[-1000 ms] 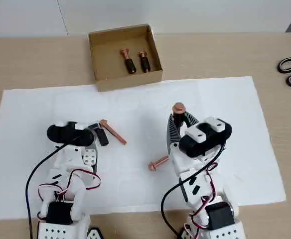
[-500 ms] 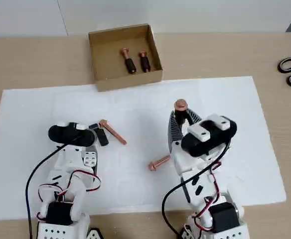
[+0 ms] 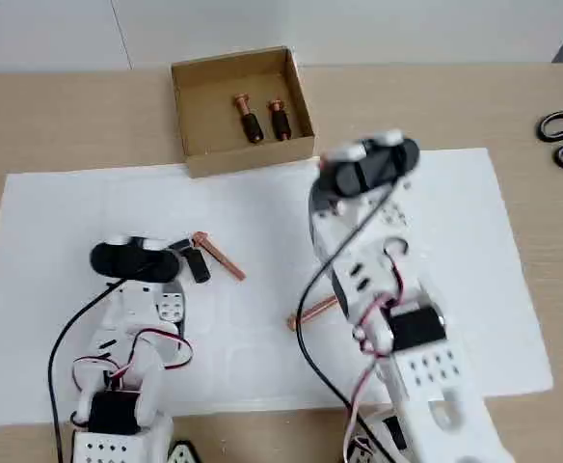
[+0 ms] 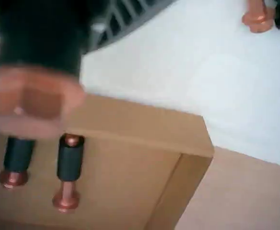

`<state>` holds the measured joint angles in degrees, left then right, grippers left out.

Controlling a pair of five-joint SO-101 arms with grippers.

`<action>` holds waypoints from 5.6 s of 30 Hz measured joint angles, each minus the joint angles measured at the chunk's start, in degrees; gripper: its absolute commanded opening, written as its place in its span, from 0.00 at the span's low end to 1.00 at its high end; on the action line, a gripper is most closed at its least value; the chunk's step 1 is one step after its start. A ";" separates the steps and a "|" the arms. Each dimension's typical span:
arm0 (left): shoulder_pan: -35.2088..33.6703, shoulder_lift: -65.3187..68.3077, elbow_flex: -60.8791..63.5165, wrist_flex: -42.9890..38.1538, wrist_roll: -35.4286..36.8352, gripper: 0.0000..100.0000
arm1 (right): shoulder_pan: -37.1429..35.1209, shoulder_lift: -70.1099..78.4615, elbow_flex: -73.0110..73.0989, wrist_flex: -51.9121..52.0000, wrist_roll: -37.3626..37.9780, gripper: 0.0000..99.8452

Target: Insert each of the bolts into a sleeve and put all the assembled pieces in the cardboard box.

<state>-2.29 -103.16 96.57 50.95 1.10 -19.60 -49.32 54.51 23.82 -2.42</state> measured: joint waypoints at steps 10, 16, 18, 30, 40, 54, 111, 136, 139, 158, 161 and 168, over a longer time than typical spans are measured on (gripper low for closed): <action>-8.09 0.00 0.00 0.00 2.29 0.01 | 3.52 32.26 -26.02 -2.20 0.00 0.00; -8.53 0.00 0.00 0.00 2.73 0.01 | 3.69 49.67 -43.87 -2.20 0.00 0.00; -8.53 0.00 0.00 0.00 2.73 0.01 | 3.69 55.30 -49.58 -2.20 0.00 0.00; -8.53 0.00 0.00 0.00 2.73 0.01 | -1.76 74.64 -69.45 -2.29 0.00 0.00; -8.53 0.00 0.00 0.00 2.73 0.01 | -2.73 91.52 -88.09 -2.37 0.00 0.00; -8.53 0.00 0.00 0.00 2.73 0.01 | -6.07 112.44 -111.65 -2.37 0.00 0.00; -8.53 0.00 0.00 0.00 2.73 0.01 | -7.47 115.34 -137.58 25.67 0.00 0.15; -8.62 0.00 0.00 0.00 2.64 0.01 | -15.47 103.91 -148.31 71.74 0.00 0.15; -8.70 0.00 0.00 0.00 2.64 0.01 | -17.93 103.74 -148.31 71.91 0.00 0.15; -29.98 -0.18 0.00 1.58 2.99 0.01 | -24.35 104.70 -141.54 71.91 0.00 0.15; -29.98 -0.18 0.00 1.58 2.90 0.01 | -24.88 104.88 -134.77 71.91 -1.14 0.15; -29.98 -0.18 0.00 1.58 2.99 0.01 | -26.64 104.88 -123.60 71.91 -11.69 0.15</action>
<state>-32.26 -103.34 96.57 52.53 4.09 -46.24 55.56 -69.10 95.74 -14.11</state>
